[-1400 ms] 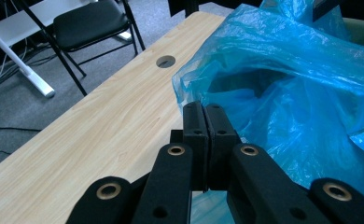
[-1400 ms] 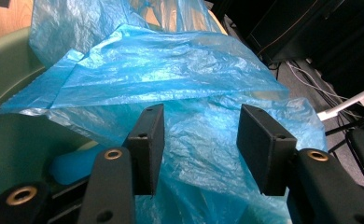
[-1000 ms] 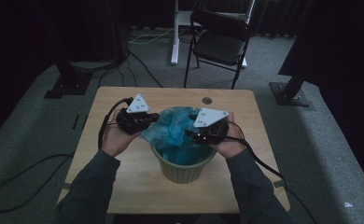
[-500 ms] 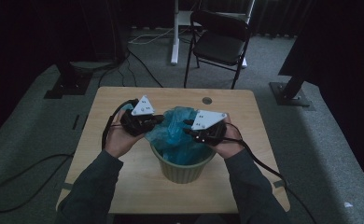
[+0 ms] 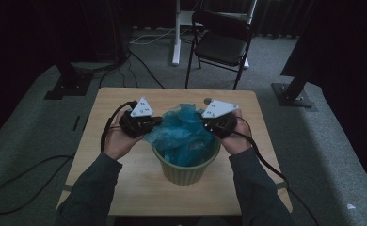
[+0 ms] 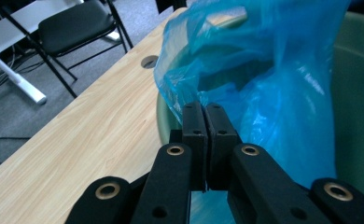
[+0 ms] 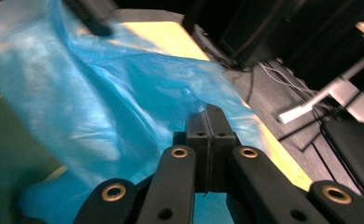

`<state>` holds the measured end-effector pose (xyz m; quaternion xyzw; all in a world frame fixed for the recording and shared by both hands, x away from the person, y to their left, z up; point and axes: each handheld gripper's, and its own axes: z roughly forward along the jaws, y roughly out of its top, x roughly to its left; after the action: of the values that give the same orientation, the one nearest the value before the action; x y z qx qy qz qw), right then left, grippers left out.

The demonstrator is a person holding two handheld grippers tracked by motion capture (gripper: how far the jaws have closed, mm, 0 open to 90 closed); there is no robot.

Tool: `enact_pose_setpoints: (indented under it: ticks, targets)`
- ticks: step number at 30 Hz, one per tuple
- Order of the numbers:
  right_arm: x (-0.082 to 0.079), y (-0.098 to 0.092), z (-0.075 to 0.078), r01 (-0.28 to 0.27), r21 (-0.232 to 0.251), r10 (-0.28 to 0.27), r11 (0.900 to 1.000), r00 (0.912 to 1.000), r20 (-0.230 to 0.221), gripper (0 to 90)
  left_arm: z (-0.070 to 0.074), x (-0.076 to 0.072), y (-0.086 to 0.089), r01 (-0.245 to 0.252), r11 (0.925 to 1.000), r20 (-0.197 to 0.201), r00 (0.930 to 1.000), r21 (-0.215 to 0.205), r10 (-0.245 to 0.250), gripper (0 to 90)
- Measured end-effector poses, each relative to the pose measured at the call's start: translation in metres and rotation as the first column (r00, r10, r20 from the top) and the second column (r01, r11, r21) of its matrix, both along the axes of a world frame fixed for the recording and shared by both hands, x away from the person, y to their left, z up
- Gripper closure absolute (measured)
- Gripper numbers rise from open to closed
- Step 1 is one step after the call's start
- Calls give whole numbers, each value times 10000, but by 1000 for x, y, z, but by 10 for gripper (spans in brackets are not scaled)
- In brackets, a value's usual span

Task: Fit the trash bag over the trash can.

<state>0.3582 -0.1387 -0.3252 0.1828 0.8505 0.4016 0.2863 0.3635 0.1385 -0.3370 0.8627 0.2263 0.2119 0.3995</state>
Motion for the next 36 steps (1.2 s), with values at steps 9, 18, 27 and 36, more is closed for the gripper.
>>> enact_pose_setpoints:
  ticks: [9,18,27,36]
  targets:
    - [23,-23,8,1712,194,-1704,9850,9846,-385,900,-4,6,10,-399,9991,-76,9992,141,400,881]
    - [42,-42,-8,2376,440,-2317,9704,9666,-1097,900,-8,12,12,-703,9971,-149,9974,282,707,881]
    - [49,-51,-18,2652,489,-2562,9629,9563,-1409,900,-13,25,7,-1127,9929,-49,9936,380,1129,882]
    - [57,-55,-31,2928,358,-2830,9555,9440,-1695,900,-23,44,3,-1485,9884,-220,9886,302,1492,883]
